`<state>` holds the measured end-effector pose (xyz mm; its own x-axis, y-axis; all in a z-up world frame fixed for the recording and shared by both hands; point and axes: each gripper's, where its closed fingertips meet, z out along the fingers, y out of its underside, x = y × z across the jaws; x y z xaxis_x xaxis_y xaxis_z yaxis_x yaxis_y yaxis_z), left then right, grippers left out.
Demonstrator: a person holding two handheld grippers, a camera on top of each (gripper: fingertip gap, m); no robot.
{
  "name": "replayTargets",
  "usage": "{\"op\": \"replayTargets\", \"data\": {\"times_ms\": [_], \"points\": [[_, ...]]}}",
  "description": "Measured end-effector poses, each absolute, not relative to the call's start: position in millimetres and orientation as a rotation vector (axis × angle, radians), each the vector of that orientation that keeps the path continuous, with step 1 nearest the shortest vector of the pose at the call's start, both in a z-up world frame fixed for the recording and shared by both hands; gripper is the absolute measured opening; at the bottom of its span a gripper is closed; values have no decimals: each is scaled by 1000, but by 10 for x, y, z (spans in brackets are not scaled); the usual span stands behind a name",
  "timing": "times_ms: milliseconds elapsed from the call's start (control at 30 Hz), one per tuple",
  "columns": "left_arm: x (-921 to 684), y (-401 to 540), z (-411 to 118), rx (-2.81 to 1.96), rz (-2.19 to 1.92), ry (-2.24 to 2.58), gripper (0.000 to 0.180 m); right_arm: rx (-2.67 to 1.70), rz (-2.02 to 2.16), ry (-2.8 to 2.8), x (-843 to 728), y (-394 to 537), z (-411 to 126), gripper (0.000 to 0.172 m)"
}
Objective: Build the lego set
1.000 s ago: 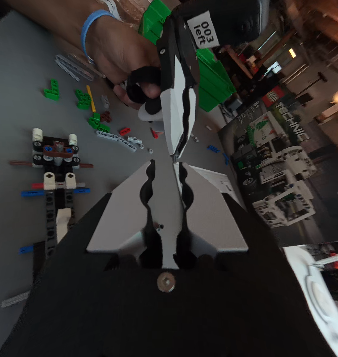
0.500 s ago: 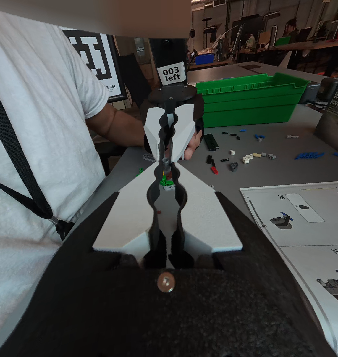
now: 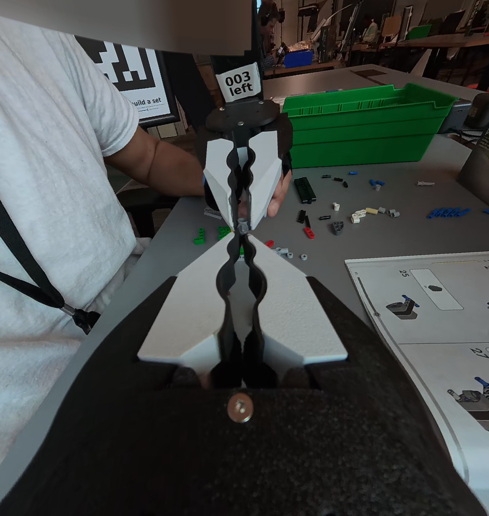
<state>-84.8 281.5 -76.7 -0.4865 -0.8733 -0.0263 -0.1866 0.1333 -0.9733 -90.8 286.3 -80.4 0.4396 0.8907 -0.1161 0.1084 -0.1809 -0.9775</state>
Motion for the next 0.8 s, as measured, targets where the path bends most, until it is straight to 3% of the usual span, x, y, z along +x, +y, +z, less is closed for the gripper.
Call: {"op": "replayTargets", "data": {"times_ms": [700,800], "points": [[-812,2847,-894,-1146,-1453,1803,7,-1643,996,-902,-842,2853,-905,0],[-804,2844,-925,-1200,-1503,1809,17,-1600,941,-905,-829,2873,-861,0]]}}
